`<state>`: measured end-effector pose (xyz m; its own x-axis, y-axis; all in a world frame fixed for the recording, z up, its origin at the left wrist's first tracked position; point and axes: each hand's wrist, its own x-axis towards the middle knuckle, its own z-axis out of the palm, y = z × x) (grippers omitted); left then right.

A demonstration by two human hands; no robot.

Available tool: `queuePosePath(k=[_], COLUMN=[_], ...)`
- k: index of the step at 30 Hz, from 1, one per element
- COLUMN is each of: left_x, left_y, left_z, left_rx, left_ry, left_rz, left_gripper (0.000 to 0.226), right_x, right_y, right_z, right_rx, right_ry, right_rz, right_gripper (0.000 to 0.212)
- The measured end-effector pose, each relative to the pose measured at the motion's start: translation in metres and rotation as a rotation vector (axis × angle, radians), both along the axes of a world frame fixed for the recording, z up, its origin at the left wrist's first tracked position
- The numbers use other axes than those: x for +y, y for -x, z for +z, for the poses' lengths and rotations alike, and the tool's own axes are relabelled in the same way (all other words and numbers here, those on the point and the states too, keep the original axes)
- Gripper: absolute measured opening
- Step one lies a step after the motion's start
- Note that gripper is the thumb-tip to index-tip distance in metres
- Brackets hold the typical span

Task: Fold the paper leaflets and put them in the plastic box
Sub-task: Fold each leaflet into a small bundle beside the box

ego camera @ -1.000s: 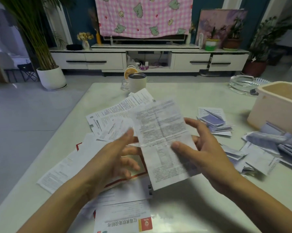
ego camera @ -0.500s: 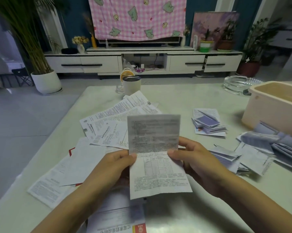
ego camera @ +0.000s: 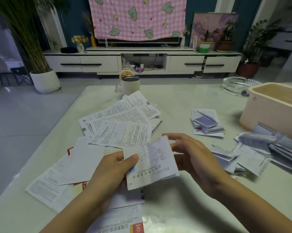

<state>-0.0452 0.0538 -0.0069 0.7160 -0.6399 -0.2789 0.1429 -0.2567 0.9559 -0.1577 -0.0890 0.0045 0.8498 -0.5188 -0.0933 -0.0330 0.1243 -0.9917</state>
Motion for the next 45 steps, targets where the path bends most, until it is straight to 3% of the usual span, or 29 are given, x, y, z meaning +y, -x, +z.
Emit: queuePosePath(k=[3,6,8,13,15,20,22,25,30,36,45], left_x=[-0.002,-0.005,-0.007,-0.012,-0.012,-0.012,-0.013,-0.013,-0.012,-0.013,-0.026], left_y=[0.005,0.01,0.015,0.019,0.019,0.018,0.019,0.019,0.015,0.012,0.018], left_z=[-0.001,-0.002,-0.001,0.002,0.002,-0.003,-0.002,-0.003,-0.002,-0.004,0.003], left_rx=[-0.108,-0.178,-0.185,0.078,0.131,0.026,0.018,-0.04,-0.049,-0.243,-0.362], left_ry=[0.012,0.03,0.037,0.194,0.238,0.219,0.233,0.235,0.256,0.196,0.274], left_rz=[0.101,0.145,0.131,0.086,0.043,0.039,0.043,0.054,0.024,-0.01,0.156], left_gripper=[0.015,0.025,0.027,0.038,0.041,0.021,0.02,0.019,0.01,0.017,0.02], right_x=[0.007,0.021,0.029,0.034,0.033,0.03,0.03,0.028,0.017,0.015,0.019], right_y=[0.0,-0.001,-0.002,-0.003,-0.003,-0.004,-0.005,-0.007,-0.004,-0.003,-0.004], right_z=[-0.003,-0.017,-0.027,-0.038,-0.038,-0.04,-0.04,-0.035,-0.028,-0.022,-0.016], right_rx=[-0.041,-0.074,-0.058,0.015,0.018,-0.006,-0.004,0.011,0.06,0.096,-0.026], right_ry=[0.058,0.323,0.525,0.759,0.755,0.701,0.469,0.154,0.253,0.303,0.445], right_rz=[0.001,0.008,0.049,0.037,0.04,0.061,0.032,0.075,0.14,0.21,-0.016], right_gripper=[0.03,0.019,0.034,0.047,0.047,0.053,0.049,0.019,0.014,0.023,0.031])
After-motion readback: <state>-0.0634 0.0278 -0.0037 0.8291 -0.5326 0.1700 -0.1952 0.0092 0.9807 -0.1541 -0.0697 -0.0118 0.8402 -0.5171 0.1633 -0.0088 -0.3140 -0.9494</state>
